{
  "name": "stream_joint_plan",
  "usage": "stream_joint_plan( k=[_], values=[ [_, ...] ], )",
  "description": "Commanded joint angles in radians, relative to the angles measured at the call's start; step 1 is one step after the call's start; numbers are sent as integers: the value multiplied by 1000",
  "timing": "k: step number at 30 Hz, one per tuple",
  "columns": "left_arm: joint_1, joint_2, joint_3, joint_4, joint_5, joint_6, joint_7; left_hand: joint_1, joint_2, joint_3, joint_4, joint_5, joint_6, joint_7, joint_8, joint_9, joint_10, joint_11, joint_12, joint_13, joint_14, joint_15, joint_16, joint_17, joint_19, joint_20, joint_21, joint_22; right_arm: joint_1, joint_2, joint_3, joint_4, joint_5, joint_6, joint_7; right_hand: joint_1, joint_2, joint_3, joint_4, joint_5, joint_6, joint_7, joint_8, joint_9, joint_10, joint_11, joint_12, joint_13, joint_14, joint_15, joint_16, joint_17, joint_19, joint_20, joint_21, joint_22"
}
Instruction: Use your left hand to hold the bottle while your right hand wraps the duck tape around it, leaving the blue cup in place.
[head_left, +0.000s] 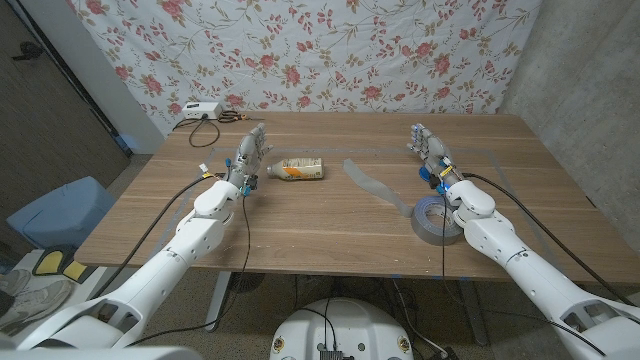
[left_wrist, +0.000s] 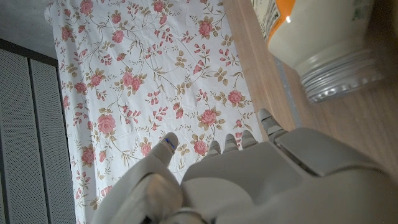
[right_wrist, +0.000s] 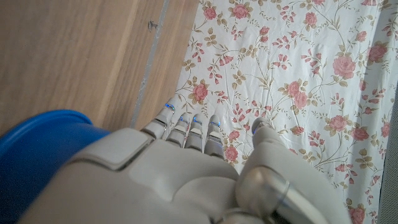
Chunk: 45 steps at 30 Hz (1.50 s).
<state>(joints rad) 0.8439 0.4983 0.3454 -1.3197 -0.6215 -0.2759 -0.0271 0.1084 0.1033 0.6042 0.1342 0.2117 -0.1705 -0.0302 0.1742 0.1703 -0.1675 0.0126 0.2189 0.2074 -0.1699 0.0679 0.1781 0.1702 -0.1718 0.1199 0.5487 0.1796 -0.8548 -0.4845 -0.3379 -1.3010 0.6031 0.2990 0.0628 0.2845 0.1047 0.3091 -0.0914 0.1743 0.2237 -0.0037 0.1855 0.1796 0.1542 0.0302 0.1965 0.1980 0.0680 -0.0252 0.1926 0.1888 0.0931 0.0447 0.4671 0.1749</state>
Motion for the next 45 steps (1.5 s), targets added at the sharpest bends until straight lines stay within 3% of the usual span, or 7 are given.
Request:
stream_joint_plan(
  k=[1, 12, 19, 23, 31, 34, 45],
  values=[
    [-9, -46, -47, -20, 116, 74, -1, -1, 34, 6, 2, 6, -128, 5, 6, 4, -136, 5, 5, 0, -108, -1, 5, 3, -104, 3, 3, 5, 0, 92, 129, 39, -115, -3, 94, 7, -7, 2, -6, 6, 10, 6, 6, 4, 12, 3, 4, 1, 8, 14, 7, 1, 7, -1, 3, 2],
    [-2, -66, -63, -75, 193, 170, 50, -5, 20, -3, -2, 7, -104, 13, 15, 4, -113, 4, 8, -7, -97, -1, 8, 2, -97, 5, 0, 5, -50, 68, 210, -41, -224, -52, 140, 13, -22, -3, -21, 6, 17, 15, 7, 4, 36, 26, 11, -1, 32, 46, 14, -3, 20, 14, -3, 2],
    [4, -7, -56, -164, 251, 294, 69, 2, -2, -12, -20, 6, -89, 3, 18, 5, -95, -8, 11, -11, -85, -10, 9, 0, -89, -3, -4, 4, -100, 61, 240, -94, -267, -55, 139, 14, -23, -4, -23, 6, 22, 17, 9, 4, 42, 29, 12, -1, 34, 50, 14, -3, 22, 16, -5, 2],
    [0, 34, -53, -197, 266, 340, 38, 26, -22, -15, -55, 1, -81, -3, 20, 6, -85, -22, 11, -13, -71, -19, 10, -1, -86, -13, -12, 2, -122, 71, 259, -102, -263, -35, 148, 14, -24, -5, -24, 6, 24, 17, 10, 4, 45, 32, 13, -1, 33, 49, 13, -3, 23, 16, -7, 2],
    [-27, 147, -15, -293, 352, 505, 0, 144, -30, 7, -190, -23, 15, 14, 46, 10, 11, -55, 33, -12, 32, -1, 29, 2, -47, -16, -27, 6, -166, 90, 284, -131, -270, -16, 133, 15, -24, -6, -26, 6, 27, 20, 10, 5, 49, 31, 14, -1, 33, 49, 13, -3, 24, 18, -9, 2],
    [-39, 162, -5, -297, 364, 532, -22, 191, -22, 12, -242, -31, 66, 27, 51, 12, 71, -42, 46, -10, 114, -18, 40, 4, -22, -18, -31, 8, -175, 95, 286, -140, -275, -17, 127, 15, -24, -6, -26, 6, 29, 19, 11, 5, 50, 31, 13, -1, 34, 49, 13, -2, 24, 18, -10, 2],
    [-135, 252, 105, -344, 536, 645, -113, 274, -6, 26, -302, -32, 142, 45, 65, 15, 162, -42, 67, -5, 172, -33, 38, 5, 33, -17, -27, 8, -217, 110, 288, -184, -294, 0, 93, 14, -24, -8, -28, 6, 31, 18, 11, 5, 53, 32, 13, -1, 35, 50, 13, -2, 26, 18, -14, 2]
  ],
)
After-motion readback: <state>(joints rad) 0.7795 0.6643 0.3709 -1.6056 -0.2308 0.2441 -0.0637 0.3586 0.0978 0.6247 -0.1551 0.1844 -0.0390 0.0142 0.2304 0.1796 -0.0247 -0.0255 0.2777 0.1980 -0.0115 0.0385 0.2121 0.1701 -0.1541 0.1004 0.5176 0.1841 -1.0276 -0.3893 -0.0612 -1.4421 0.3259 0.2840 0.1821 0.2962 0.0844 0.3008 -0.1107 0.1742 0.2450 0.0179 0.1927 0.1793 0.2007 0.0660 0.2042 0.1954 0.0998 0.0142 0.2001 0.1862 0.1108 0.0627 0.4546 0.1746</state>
